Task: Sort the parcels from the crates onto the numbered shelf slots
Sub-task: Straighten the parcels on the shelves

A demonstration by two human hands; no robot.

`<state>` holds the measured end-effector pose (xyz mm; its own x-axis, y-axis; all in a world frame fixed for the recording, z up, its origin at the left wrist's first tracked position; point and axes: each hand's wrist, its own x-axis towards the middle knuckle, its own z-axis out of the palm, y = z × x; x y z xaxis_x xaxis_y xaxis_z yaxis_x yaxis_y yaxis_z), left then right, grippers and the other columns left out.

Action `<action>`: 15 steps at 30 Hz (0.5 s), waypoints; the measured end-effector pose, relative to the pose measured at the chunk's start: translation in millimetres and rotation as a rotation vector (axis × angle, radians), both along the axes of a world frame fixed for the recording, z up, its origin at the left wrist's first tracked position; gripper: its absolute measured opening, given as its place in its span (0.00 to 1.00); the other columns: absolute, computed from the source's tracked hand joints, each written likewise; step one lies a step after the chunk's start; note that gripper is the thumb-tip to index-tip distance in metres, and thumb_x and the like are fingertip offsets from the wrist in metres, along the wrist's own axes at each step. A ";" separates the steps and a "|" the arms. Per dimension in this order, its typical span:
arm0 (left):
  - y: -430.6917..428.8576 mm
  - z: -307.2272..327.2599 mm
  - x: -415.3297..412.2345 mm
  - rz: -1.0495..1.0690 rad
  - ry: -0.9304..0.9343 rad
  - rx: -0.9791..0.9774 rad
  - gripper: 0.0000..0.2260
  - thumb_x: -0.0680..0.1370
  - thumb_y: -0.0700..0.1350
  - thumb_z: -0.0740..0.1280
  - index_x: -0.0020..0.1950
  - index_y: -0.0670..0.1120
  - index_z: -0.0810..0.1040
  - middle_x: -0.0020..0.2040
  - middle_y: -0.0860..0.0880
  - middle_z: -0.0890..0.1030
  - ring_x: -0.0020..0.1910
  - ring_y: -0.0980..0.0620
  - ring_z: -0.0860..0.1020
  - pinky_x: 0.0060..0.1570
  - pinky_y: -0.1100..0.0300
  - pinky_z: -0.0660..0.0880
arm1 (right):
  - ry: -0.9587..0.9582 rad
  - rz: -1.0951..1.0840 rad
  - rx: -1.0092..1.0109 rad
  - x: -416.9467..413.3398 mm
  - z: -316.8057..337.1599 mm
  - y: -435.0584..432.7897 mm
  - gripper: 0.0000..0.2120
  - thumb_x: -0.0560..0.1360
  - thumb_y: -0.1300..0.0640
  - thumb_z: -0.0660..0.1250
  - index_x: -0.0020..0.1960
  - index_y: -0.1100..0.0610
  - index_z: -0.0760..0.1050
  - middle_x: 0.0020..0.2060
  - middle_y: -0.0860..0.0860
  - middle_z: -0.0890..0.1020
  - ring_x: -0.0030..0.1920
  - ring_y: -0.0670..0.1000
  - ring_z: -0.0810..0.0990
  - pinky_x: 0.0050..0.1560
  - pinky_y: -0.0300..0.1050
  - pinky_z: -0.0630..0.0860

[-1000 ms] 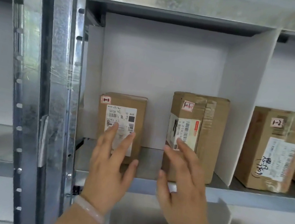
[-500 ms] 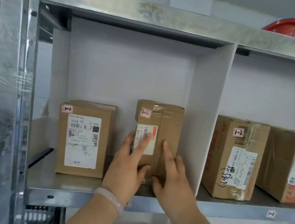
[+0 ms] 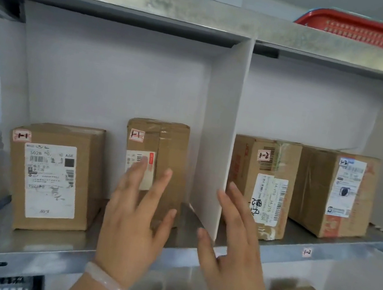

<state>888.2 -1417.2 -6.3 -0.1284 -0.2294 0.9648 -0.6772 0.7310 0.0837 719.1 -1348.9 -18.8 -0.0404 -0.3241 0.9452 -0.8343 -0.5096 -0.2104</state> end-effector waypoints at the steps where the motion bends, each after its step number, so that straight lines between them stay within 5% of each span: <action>1: 9.6 0.3 -13.4 -0.026 -0.048 -0.033 0.29 0.77 0.52 0.66 0.77 0.54 0.63 0.77 0.43 0.62 0.75 0.41 0.62 0.71 0.47 0.62 | -0.023 -0.019 -0.027 -16.8 -1.1 5.8 0.28 0.76 0.50 0.64 0.75 0.47 0.62 0.75 0.48 0.63 0.75 0.49 0.61 0.71 0.35 0.59; 6: 42.3 -3.7 -100.9 -0.159 -0.193 -0.117 0.29 0.77 0.48 0.69 0.76 0.53 0.64 0.77 0.44 0.63 0.76 0.45 0.62 0.73 0.52 0.61 | -0.144 -0.117 -0.043 -103.2 -3.1 8.0 0.27 0.76 0.53 0.66 0.74 0.49 0.64 0.74 0.52 0.64 0.74 0.50 0.62 0.69 0.43 0.64; 12: 35.4 -4.3 -180.4 -0.032 -0.112 0.044 0.33 0.73 0.47 0.74 0.76 0.57 0.65 0.79 0.44 0.56 0.77 0.40 0.58 0.72 0.44 0.63 | -0.010 -0.063 0.123 -165.4 -5.0 -16.8 0.41 0.72 0.55 0.73 0.77 0.39 0.54 0.78 0.51 0.53 0.70 0.28 0.51 0.61 0.42 0.66; 15: 24.4 -9.2 -197.9 0.066 -0.021 0.216 0.39 0.71 0.45 0.76 0.76 0.62 0.61 0.80 0.43 0.49 0.77 0.37 0.55 0.71 0.40 0.62 | 0.068 0.036 0.218 -181.5 -4.7 -30.3 0.44 0.72 0.52 0.72 0.75 0.32 0.47 0.78 0.47 0.49 0.73 0.41 0.58 0.60 0.44 0.72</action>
<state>690.2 -1392.8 -15.5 -0.1261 -0.4392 0.8895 -0.7265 0.6515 0.2187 537.5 -1379.2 -23.4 0.0366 -0.5209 0.8528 -0.8324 -0.4881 -0.2624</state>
